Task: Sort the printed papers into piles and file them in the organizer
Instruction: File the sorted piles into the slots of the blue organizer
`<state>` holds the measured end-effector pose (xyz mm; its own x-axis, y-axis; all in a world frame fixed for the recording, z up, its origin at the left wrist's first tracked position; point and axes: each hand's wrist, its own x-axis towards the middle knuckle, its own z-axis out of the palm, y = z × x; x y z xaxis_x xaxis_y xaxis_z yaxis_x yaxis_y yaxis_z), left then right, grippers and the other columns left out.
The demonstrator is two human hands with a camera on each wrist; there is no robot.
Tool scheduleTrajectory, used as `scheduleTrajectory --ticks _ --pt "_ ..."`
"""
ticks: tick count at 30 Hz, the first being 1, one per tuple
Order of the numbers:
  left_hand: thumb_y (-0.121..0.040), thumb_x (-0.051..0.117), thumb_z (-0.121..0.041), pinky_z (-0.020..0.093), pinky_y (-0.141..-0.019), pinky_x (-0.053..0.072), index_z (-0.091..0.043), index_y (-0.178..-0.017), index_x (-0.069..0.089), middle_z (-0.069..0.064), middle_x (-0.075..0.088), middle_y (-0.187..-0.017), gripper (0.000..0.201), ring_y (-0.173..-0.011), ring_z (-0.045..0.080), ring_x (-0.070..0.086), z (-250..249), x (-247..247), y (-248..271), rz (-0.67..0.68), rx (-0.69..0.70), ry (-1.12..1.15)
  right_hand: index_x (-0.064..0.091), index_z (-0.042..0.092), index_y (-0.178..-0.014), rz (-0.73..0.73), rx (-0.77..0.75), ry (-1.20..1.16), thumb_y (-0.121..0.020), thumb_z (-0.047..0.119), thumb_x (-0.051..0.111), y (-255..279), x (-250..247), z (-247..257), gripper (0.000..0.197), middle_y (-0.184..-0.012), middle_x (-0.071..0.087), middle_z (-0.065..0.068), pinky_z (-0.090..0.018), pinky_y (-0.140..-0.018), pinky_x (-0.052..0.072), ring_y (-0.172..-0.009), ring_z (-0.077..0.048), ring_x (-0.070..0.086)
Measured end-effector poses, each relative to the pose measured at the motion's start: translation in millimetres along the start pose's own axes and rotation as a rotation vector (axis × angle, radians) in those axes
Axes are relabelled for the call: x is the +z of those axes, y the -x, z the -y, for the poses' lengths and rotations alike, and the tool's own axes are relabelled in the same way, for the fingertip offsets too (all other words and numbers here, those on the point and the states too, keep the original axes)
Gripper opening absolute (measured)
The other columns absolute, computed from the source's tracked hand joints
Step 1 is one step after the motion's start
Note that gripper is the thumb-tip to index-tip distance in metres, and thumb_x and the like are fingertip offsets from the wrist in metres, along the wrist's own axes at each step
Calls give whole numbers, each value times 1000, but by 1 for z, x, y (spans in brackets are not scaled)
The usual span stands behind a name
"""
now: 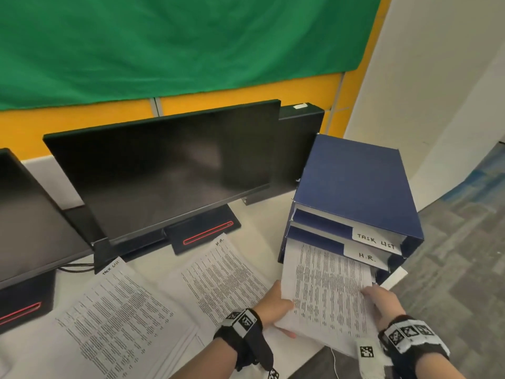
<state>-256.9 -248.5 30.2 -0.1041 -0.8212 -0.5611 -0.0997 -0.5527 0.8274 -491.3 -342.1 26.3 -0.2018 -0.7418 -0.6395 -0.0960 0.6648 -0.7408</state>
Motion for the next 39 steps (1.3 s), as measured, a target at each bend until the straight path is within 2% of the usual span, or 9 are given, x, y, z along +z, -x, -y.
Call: scheduleTrajectory --ticks 6,9,16,22,26,28,32,35,39 --pt "-93 33 -4 27 -51 58 -23 -132 31 1 47 -131 44 -97 22 61 -24 2 -21 -179 15 73 63 10 -115 430 116 -165 -76 49 64 55 -24 -35 54 -109 67 -15 -48 -89 47 -99 -34 63" --pt "-93 35 -5 25 -45 55 -23 -130 32 5 47 -135 41 -110 31 57 -28 8 -38 -224 3 61 64 -16 -93 534 221 -182 -28 25 96 77 -13 -58 84 -69 56 -30 -38 -45 49 -53 -37 60" --pt "-94 36 -10 29 -46 57 -22 -124 33 7 51 -127 32 -94 27 65 -34 16 -49 -210 59 67 55 12 -103 386 243 -513 -70 11 66 50 33 -21 35 -48 52 -3 -18 -30 38 -32 -9 44" --pt "-95 42 -34 29 -50 55 -22 -111 45 8 57 -93 20 -63 20 62 -30 -14 -34 -344 31 115 56 2 -117 183 174 -704 -93 14 52 2 49 22 27 -66 72 -14 -24 -69 59 -65 -21 70" --pt "-93 43 -15 31 -61 51 -20 -97 55 2 59 -83 14 -65 16 57 3 -56 -25 -531 81 -129 53 5 -119 376 240 -916 -80 -4 62 -7 71 43 41 -129 56 -18 -37 -89 48 -116 -27 54" --pt "-94 43 -18 32 -79 51 -20 -104 56 3 59 -100 17 -86 18 59 19 -86 -23 -654 76 -431 50 6 -120 390 141 -803 -36 -16 80 -17 74 38 91 -131 53 -16 -46 -83 49 -120 -30 51" --pt "-84 50 -11 41 -102 38 -20 -134 37 5 35 -142 53 -128 24 36 35 -146 -23 -898 -36 -844 52 8 -115 465 -3 -598 -93 0 43 -5 87 29 25 -122 59 -12 -42 -90 47 -112 -27 57" --pt "-82 60 -21 53 -115 16 -18 -149 8 4 11 -158 85 -145 27 13 51 -184 -26 -818 -258 -945 59 4 -109 522 -88 -186 -93 3 43 18 105 5 22 -98 68 -12 -31 -70 50 -87 -24 64" --pt "-76 69 -31 57 -113 16 -21 -146 12 8 37 -143 91 -134 29 35 73 -201 -28 -739 -416 -922 63 -1 -101 593 -115 232 -89 -5 39 30 135 -30 27 -82 65 -18 -32 -60 50 -70 -25 57"
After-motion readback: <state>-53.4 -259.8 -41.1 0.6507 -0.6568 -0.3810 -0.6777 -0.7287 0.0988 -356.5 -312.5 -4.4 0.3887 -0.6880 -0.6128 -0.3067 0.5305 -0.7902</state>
